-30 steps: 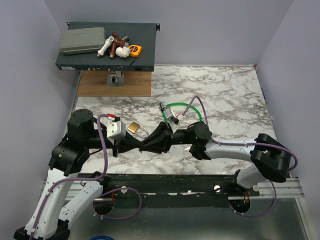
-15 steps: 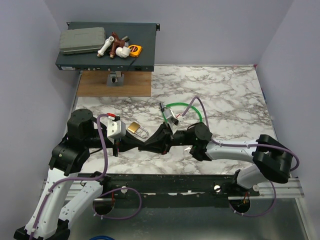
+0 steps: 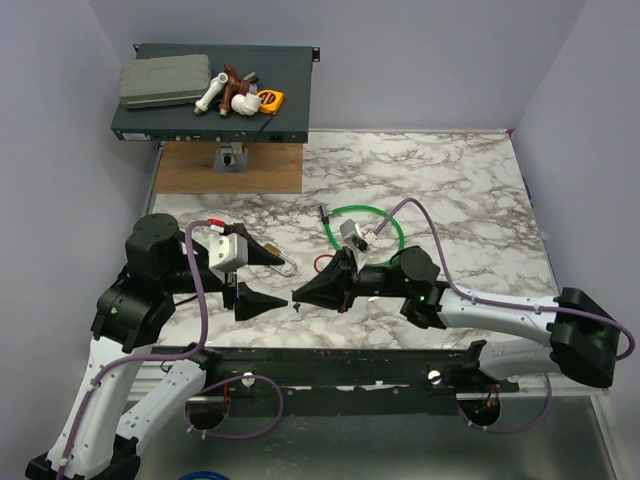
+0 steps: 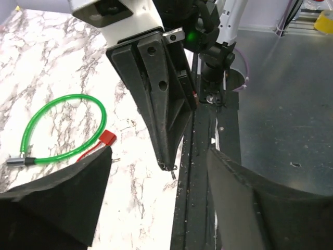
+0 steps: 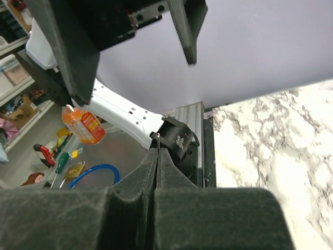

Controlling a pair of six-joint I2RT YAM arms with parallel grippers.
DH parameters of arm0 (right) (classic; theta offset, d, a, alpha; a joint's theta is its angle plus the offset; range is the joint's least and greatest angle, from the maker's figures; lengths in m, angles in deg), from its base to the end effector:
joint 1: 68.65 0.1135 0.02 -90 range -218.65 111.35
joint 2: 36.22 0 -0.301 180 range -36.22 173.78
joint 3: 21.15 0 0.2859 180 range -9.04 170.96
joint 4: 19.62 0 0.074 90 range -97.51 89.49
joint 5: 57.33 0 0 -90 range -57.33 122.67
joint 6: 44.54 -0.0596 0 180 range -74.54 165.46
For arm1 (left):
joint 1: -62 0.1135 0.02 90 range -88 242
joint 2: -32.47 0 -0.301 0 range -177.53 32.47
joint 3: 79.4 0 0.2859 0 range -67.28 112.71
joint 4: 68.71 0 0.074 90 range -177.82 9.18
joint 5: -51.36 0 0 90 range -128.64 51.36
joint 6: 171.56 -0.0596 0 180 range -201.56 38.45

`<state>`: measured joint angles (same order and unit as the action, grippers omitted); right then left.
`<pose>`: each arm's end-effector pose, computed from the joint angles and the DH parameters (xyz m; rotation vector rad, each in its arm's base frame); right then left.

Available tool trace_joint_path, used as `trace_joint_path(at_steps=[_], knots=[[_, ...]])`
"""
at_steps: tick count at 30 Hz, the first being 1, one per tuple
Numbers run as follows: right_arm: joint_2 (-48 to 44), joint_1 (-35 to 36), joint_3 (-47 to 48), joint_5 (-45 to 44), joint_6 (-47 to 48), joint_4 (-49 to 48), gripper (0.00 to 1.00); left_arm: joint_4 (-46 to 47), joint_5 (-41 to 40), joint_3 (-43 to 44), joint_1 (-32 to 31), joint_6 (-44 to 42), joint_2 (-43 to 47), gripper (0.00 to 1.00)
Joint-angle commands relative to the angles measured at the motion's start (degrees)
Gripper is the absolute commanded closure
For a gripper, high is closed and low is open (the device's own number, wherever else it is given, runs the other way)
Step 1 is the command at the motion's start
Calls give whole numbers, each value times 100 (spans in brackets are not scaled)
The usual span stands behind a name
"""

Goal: Unlock with the key
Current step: Adjust the key, then pick up the lock from the center of the board.

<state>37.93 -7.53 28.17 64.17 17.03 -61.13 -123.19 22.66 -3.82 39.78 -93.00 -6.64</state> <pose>0.1258 0.2925 0.3188 -0.9232 1.2208 1.6409 0.0857 -0.0915 0.4416 1.1995 1.4234 -1.1253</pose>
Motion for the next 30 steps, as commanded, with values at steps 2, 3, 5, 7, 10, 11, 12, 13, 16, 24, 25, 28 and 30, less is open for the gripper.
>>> trace_joint_path(at_steps=[2, 3, 5, 7, 10, 11, 12, 13, 16, 24, 25, 28, 30], knots=[[-866, 2, -258, -740, 284, 1747, 99, -380, -298, 252, -15, -664, -147, 22], [-1097, 0, -309, -932, 299, 2007, 99, -564, -380, 215, -17, -971, -229, 22], [-1561, -7, -393, -1440, 324, 2652, 99, -890, -453, 90, -19, -1540, -454, 22], [-2052, -8, -445, -1974, 315, 3273, 99, -1017, -474, -153, -19, -1980, -709, 22], [-2783, -18, -473, -2822, 262, 4034, 99, -809, -585, -498, -79, -2336, -1169, 24], [-2954, -17, -467, -3043, 245, 4272, 99, -691, -673, -607, -149, -2372, -1331, 26], [-3159, -21, -459, -3342, 235, 4462, 99, -557, -772, -675, -214, -2486, -1551, 27], [-3293, -15, -445, -3606, 210, 4652, 99, -465, -889, -718, -317, -2591, -1737, 28], [-3647, -13, -398, -4117, 160, 5038, 99, 19, -1317, -765, -692, -2792, -2354, 29], [-4112, -18, 12, -5065, 256, 5889, 99, 991, -2116, -182, -1323, -3215, -4149, 27], [-4181, -15, 61, -5167, 265, 5934, 99, 1017, -2101, -54, -1358, -3322, -4388, 26], [-4430, -18, 152, -5400, 342, 5996, 99, 902, -2034, 449, -1474, -3642, -5050, 26], [-4541, -14, 207, -5486, 392, 6001, 99, 755, -1872, 813, -1514, -3834, -5538, 25]])
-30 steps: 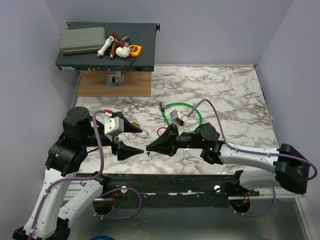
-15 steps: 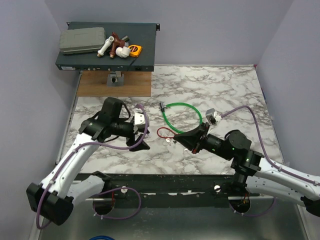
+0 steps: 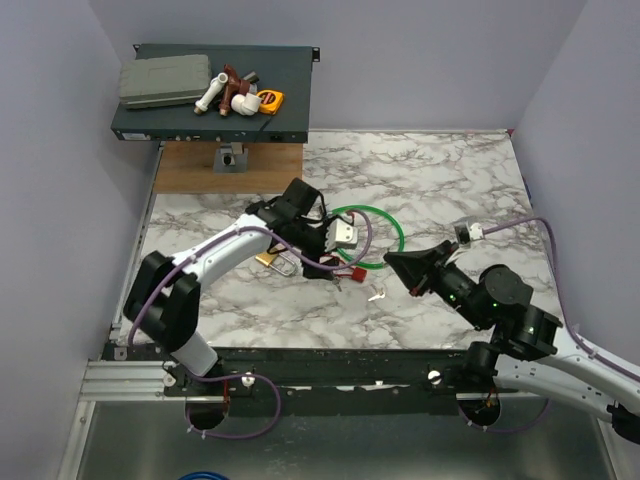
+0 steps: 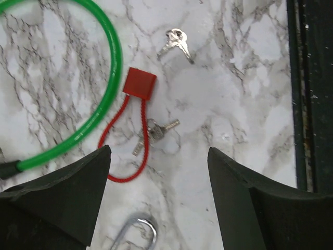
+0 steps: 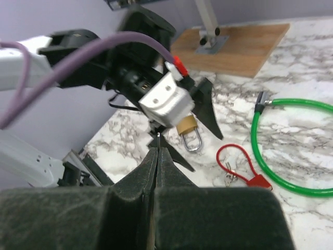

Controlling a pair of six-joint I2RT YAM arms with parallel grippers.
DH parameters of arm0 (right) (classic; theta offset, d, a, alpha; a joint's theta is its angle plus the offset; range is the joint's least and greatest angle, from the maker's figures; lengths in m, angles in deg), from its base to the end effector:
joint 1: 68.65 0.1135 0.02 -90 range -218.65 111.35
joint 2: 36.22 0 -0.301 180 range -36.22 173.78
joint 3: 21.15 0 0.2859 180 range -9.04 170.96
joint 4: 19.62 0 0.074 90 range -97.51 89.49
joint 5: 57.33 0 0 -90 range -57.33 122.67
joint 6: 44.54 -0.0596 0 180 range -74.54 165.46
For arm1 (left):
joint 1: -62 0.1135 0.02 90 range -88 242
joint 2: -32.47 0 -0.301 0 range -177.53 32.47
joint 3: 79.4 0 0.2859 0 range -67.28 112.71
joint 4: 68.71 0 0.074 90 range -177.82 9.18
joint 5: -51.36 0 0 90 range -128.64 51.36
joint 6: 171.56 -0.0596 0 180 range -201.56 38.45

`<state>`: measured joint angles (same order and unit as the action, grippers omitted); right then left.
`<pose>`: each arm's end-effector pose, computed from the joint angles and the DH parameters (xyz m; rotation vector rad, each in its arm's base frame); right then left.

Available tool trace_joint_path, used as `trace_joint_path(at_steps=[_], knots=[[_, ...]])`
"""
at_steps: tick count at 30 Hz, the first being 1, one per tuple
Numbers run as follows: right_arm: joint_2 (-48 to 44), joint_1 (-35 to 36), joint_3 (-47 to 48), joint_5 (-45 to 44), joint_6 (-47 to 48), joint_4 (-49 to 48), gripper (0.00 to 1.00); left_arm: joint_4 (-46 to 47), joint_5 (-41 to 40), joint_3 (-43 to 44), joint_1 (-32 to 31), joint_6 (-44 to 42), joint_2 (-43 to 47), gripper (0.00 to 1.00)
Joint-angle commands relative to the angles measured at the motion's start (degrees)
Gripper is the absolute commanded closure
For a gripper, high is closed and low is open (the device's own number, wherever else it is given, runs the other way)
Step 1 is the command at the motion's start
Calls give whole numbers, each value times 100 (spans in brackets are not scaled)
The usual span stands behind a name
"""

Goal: Unlock with the key
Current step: Pick up the lock from the center of the board.

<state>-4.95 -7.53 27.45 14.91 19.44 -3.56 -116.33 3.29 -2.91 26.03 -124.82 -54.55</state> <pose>0.0963 0.1369 0.3578 -0.2404 1.6133 0.9527 0.2582 -0.2366 0.2613 1.7401 1.6890 -0.8781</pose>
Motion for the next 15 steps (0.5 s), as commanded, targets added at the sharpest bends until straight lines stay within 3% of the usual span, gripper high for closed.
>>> trace_joint_path(at_steps=[1, 10, 15], knots=[[-292, -21, 296, -570, 164, 240, 99, -20, 126, 910, -167, -806, -918, 25], [-513, -14, 387, -654, 425, 295, 99, -910, 174, 1877, -614, -2044, -2157, 29], [-524, -19, 543, -676, 522, 388, 99, -1250, -73, 2467, -780, -1853, -2662, 36]])
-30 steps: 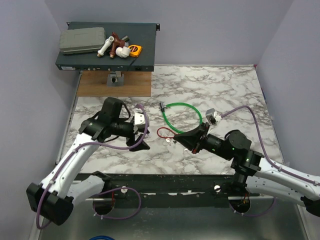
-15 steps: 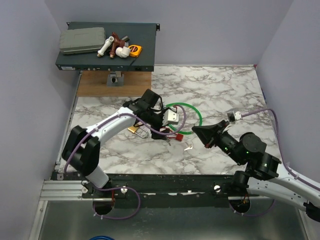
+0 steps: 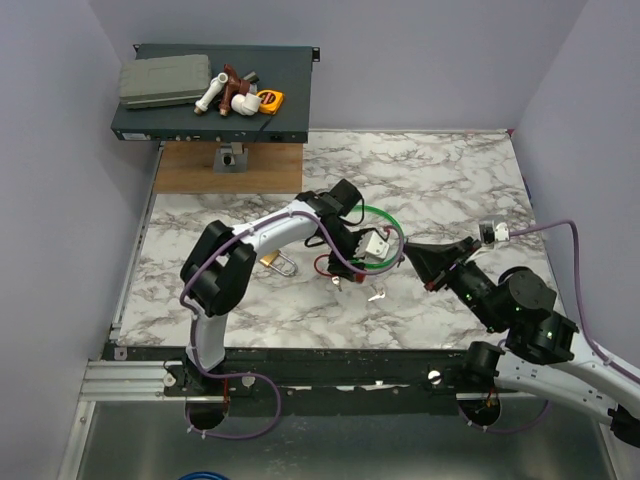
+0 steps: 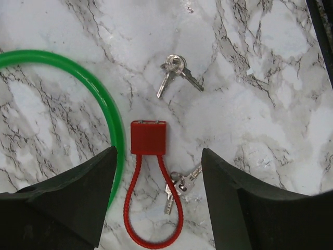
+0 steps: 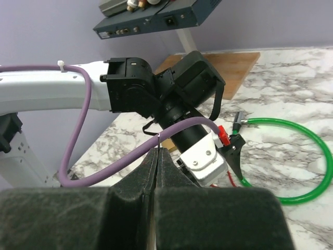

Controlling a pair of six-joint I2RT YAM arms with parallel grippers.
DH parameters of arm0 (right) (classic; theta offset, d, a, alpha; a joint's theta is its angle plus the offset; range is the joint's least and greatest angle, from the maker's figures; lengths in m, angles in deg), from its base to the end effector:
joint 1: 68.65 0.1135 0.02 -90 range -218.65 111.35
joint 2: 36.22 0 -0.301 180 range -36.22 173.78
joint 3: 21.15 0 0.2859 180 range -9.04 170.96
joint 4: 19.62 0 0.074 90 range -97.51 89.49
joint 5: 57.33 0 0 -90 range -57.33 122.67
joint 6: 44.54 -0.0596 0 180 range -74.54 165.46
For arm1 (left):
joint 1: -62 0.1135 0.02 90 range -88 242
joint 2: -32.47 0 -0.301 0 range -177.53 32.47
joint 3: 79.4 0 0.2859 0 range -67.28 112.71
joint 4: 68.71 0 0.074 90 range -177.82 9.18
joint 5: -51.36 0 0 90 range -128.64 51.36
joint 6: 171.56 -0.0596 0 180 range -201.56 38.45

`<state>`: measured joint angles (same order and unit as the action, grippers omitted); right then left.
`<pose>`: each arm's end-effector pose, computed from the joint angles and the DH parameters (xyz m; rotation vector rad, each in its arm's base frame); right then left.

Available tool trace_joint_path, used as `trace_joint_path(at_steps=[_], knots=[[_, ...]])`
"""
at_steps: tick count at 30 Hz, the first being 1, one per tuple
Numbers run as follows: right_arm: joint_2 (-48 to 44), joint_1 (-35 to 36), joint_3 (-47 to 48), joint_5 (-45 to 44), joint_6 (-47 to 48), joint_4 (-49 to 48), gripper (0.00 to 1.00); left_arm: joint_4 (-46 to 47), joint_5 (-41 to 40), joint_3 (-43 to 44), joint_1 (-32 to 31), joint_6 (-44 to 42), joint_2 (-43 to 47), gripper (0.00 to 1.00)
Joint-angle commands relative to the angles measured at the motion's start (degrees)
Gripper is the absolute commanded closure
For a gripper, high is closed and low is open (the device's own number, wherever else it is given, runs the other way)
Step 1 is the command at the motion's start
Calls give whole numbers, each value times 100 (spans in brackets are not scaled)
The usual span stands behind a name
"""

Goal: Unlock with the key
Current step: Pick up the lock from the center of the board.

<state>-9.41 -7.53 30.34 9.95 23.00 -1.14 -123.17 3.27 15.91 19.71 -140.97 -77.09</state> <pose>0.0875 0.1109 0.3826 -0.1794 1.5250 0.8884 0.2993 -0.3261 0.2165 2.0807 1.4587 -0.8889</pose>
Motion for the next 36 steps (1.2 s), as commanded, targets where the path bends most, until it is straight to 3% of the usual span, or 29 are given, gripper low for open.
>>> trace_joint_path(at_steps=[1, 6, 14, 20, 28, 36], knots=[[-87, -20, 271, -193, 165, 166, 99, -683, -73, 764, -156, -134, -504, 37], [-96, -17, 399, -216, 198, 300, 99, -790, -272, 972, -227, 333, -795, 42], [-127, -15, 466, -190, 192, 434, 99, 808, -789, -119, -289, 2201, -413, 46], [-124, -15, 484, -138, 184, 470, 99, 1746, -1154, -651, -215, 2997, -199, 48], [-93, -14, 450, -86, 189, 470, 99, 2136, -1033, -1129, -230, 3201, 200, 45], [-215, -16, 458, -235, 268, 536, 99, 1899, -1032, -1119, -311, 2513, 22, 45]])
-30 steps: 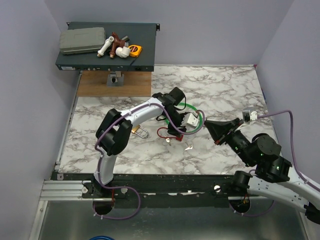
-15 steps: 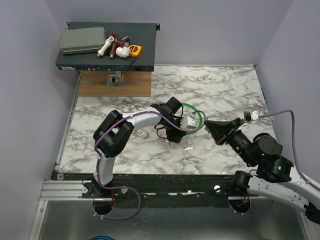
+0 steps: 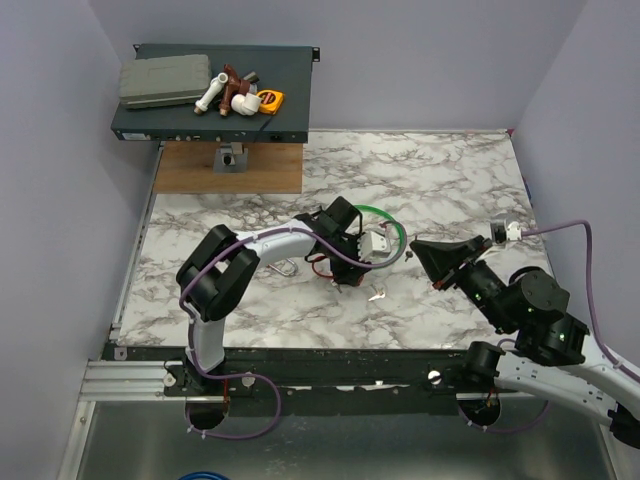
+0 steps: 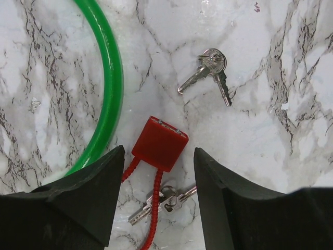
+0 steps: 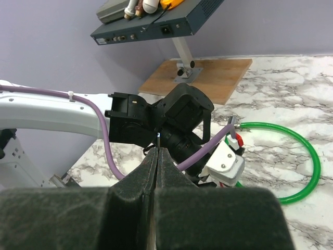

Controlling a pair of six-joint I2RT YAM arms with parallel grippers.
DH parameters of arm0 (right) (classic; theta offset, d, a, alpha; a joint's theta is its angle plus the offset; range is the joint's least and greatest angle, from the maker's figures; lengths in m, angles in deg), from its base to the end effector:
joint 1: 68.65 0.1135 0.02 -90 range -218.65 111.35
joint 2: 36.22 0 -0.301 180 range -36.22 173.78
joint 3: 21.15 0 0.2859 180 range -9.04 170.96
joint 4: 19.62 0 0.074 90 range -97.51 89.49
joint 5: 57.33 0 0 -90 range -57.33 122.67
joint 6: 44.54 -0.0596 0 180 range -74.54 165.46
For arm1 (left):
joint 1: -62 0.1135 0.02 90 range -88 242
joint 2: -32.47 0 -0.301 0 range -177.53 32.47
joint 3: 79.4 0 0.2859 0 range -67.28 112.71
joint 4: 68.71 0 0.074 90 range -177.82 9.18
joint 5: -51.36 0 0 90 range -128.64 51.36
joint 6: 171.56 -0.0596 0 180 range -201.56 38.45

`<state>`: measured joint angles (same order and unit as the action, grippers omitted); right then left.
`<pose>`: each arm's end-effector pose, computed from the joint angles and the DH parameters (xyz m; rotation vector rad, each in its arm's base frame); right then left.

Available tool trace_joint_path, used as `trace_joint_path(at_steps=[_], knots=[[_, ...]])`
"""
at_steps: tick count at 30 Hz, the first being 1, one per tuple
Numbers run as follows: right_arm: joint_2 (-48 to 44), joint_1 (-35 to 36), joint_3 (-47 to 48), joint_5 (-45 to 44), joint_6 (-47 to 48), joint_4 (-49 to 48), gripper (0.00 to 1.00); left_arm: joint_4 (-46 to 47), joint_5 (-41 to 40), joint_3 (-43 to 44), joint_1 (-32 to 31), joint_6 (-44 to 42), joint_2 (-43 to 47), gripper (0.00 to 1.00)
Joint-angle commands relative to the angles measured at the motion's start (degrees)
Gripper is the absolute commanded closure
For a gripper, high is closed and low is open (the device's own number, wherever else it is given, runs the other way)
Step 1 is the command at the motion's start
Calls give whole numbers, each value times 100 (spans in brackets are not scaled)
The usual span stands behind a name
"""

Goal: Unlock with the key
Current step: Pick up the lock from the center of the board.

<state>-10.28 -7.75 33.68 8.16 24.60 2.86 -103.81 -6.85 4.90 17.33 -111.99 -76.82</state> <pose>0.0834 0.0990 0.3976 -0.1692 1.5172 0.8425 0.2914 -0.3322 0.1688 1.7272 1.9250 -0.8141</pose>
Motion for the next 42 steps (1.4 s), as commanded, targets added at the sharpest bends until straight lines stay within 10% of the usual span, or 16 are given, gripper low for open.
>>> trace_joint_path(at_steps=[1, 13, 23, 42], knots=[[-142, 7, 139, -56, 118, 153, 99, -64, -2, -41, -91, -514, -9, 45], [-280, 2, 356, -162, 268, 383, 99, -233, -65, -190, -198, -1525, -48, 52], [-320, 4, 463, -105, 311, 521, 99, -259, 91, 227, -207, -1185, -21, 96], [-139, 4, 933, 33, 652, 302, 99, -1556, 914, 977, 238, -1209, 2694, 100]])
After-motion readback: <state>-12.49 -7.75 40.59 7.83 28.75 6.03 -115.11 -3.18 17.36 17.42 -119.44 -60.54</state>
